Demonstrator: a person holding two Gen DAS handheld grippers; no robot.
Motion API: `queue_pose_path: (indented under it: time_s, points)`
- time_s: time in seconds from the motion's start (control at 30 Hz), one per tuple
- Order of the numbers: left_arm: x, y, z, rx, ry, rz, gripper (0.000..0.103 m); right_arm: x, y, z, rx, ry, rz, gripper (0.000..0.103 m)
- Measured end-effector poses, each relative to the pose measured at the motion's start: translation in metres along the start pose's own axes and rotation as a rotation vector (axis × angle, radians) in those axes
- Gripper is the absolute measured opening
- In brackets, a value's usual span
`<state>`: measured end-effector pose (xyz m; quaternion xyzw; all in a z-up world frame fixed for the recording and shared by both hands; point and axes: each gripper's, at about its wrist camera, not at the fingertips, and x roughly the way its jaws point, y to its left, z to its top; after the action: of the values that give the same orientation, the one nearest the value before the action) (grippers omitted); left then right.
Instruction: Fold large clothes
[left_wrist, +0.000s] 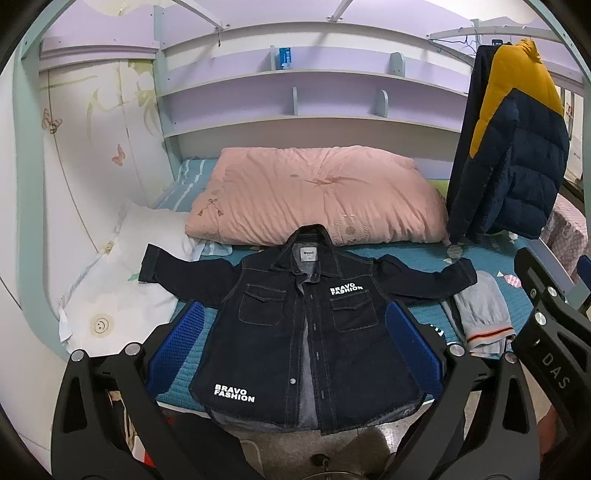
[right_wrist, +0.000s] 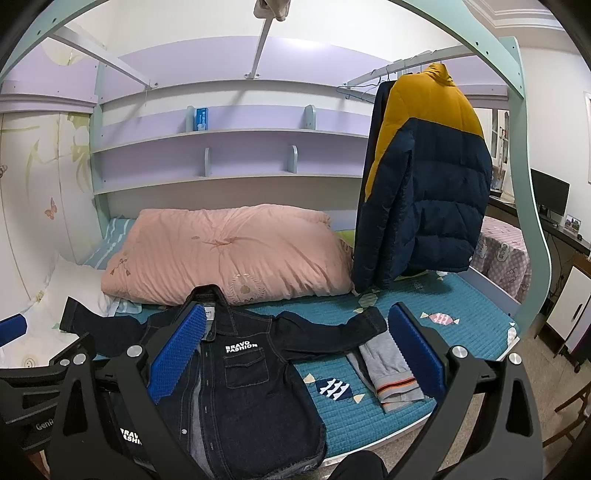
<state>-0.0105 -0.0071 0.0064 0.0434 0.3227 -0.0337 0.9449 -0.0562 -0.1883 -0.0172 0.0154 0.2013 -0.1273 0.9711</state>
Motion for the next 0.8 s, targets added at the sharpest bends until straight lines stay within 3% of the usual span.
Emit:
queue_pose_path:
  time_s: [0.43, 0.8]
  points:
    - [-0.008, -0.001, -0.001, 0.000, -0.027, -0.028, 0.098, 0.001, 0.000, 0.002, 0.001, 0.006, -0.001, 0.096]
    - [-0.013, 0.001, -0.004, -0.019, -0.040, -0.010, 0.098, -0.001, 0.000, 0.003, -0.010, 0.013, 0.010, 0.096]
